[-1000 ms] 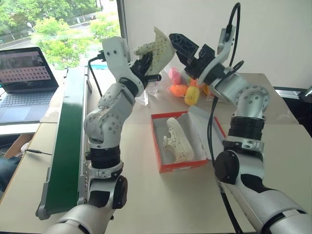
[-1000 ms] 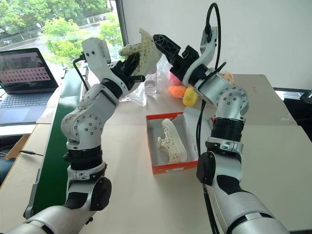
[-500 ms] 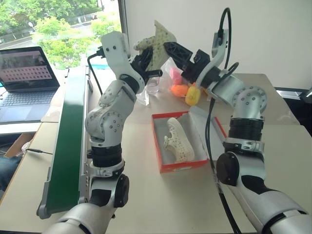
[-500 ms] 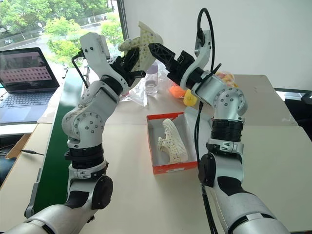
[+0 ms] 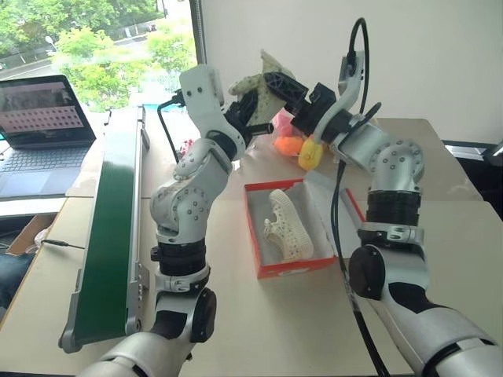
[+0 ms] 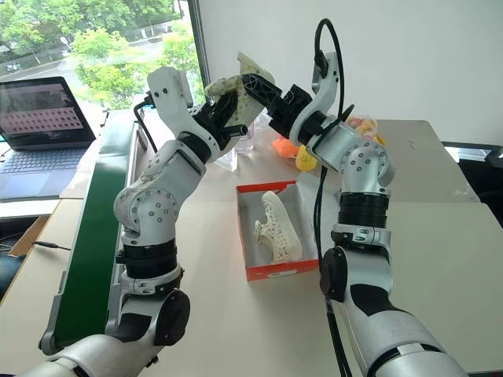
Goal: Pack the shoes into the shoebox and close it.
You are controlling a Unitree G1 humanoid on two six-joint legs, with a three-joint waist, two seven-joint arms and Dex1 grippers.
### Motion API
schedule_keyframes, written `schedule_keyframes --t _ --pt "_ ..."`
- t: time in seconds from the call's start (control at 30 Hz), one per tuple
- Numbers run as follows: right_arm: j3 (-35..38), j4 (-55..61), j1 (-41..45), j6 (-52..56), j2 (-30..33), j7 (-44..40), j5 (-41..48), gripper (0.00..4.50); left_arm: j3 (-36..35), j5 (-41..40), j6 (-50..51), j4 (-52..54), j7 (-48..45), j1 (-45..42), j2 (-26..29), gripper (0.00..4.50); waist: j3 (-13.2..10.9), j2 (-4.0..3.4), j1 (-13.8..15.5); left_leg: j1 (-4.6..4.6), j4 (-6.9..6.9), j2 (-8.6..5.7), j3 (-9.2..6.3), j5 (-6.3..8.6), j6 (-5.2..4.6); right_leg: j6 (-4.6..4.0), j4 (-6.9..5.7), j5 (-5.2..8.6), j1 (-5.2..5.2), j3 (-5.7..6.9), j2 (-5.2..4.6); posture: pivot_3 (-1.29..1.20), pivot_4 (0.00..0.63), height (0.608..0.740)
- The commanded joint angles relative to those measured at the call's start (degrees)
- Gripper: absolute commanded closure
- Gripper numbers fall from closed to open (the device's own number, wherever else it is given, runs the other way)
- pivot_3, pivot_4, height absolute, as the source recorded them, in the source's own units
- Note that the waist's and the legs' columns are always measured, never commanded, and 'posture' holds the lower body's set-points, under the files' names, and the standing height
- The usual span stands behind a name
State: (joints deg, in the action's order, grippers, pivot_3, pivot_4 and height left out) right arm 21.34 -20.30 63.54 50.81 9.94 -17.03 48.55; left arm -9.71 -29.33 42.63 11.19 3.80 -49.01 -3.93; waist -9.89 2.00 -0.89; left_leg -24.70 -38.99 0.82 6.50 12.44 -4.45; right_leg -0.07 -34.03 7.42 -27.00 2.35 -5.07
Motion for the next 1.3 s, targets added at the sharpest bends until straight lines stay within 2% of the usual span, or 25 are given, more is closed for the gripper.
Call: schedule_keyframes --t 0.03,0.1,0.2,0.37,0.4,0.43,0.5,0.57,0.8,0.93,1.07,1.17,1.3 --pt "1.50 1.17 2.20 -2.00 0.40 -0.38 1.21 2.05 0.12 -0.84 -0.74 3.32 0.02 -1.22 0.29 4.50 0.00 0.00 0.02 0.00 0.00 0.00 0.00 0.00 0.00 0.00 0.00 0.00 0.00 0.00 0.00 0.00 0.150 0.740" --pt "1.72 1.09 2.35 -2.15 0.45 -0.32 1.31 2.76 -0.03 -0.89 -0.86 3.20 0.16 -1.28 0.31 4.50 0.00 0.00 0.05 0.00 0.00 0.00 0.00 0.00 0.00 0.00 0.00 0.00 0.00 0.00 0.00 0.00 0.150 0.740" --pt "1.83 1.06 2.55 -2.38 0.44 -0.18 1.23 3.55 0.01 -0.81 -0.98 2.93 0.34 -1.28 0.13 4.50 0.00 0.00 0.07 -0.01 0.00 0.00 0.00 0.00 0.00 0.00 0.00 0.00 0.00 0.00 0.00 0.00 0.150 0.740" --pt "1.33 1.23 2.80 -2.79 0.77 0.00 0.42 3.75 0.10 -2.61 0.47 3.42 -1.06 -0.78 0.47 4.50 0.00 0.00 0.03 0.00 0.00 0.00 0.00 0.00 0.00 0.00 0.00 0.00 0.00 0.00 0.00 0.00 0.150 0.740" --pt "0.98 1.32 2.83 -2.92 1.05 -0.12 -0.03 3.75 -0.26 -3.92 1.00 4.09 -1.86 -0.45 0.58 3.79 0.00 0.00 0.03 0.00 0.00 0.00 0.00 0.00 0.00 0.00 0.00 0.00 0.00 0.00 0.00 0.00 0.150 0.740" --pt "0.66 1.34 2.92 -3.16 1.43 -0.30 -0.55 3.76 -0.29 -5.02 2.12 4.80 -2.74 -0.16 1.19 3.61 0.00 0.00 0.03 0.00 0.00 0.00 0.00 0.00 0.00 0.00 0.00 0.00 0.00 0.00 0.00 0.00 0.150 0.740" --pt "-0.24 1.11 3.40 -3.57 2.89 -0.64 -2.13 3.76 0.11 -6.68 5.26 6.20 -4.72 0.55 3.82 2.79 0.00 0.00 0.05 -0.01 0.00 0.00 0.00 0.00 0.00 0.00 0.00 0.00 0.00 0.00 0.00 0.00 0.150 0.740" --pt "-0.96 0.80 4.32 -3.22 5.13 -1.80 -3.27 3.76 0.41 -8.54 8.38 7.37 -7.71 1.52 7.50 2.16 0.00 0.00 0.03 -0.01 0.00 0.00 0.00 0.00 0.00 0.01 0.00 0.00 0.00 0.00 0.00 0.00 0.150 0.740" --pt "-4.38 -2.04 7.31 0.64 13.18 -8.22 -5.69 3.76 0.32 -12.15 12.31 9.49 -12.80 3.54 14.57 2.16 -0.01 -0.01 -0.06 0.01 0.00 0.00 0.00 0.00 0.00 0.02 0.00 0.02 0.00 0.00 0.00 0.00 0.150 0.740" --pt "-11.82 -2.66 6.18 8.43 21.11 -19.60 -6.98 3.76 -0.85 -13.32 13.42 10.60 -13.75 5.54 17.34 2.16 -0.01 -0.01 0.02 0.01 0.02 0.00 -0.01 0.01 0.00 0.02 0.01 0.04 0.00 0.00 0.00 0.00 0.150 0.740" --pt "-18.94 -3.10 4.19 10.84 25.91 -33.33 -7.98 3.76 -1.99 -12.64 12.79 10.23 -13.23 6.67 19.31 2.16 -0.01 0.00 0.06 0.01 -0.01 -0.01 0.00 0.00 0.00 0.03 0.02 0.04 0.00 -0.02 -0.02 0.00 0.150 0.740" --pt "-23.38 -3.87 3.37 9.81 27.89 -43.03 -9.23 3.76 -1.96 -12.19 12.87 10.75 -13.41 7.88 20.59 2.16 -0.01 0.00 -0.02 0.02 -0.02 -0.01 0.01 0.00 0.00 0.19 0.01 0.13 0.01 -0.04 -0.01 0.00 0.150 0.740" --pt "-27.38 -6.85 3.78 8.75 27.25 -49.56 -11.92 3.76 -1.46 -11.56 13.98 11.86 -14.13 10.18 23.94 2.16 -0.01 -0.01 -0.05 0.06 -0.02 0.00 0.00 0.00 0.01 0.16 -0.03 0.11 0.00 -0.04 0.01 0.00 0.150 0.740"
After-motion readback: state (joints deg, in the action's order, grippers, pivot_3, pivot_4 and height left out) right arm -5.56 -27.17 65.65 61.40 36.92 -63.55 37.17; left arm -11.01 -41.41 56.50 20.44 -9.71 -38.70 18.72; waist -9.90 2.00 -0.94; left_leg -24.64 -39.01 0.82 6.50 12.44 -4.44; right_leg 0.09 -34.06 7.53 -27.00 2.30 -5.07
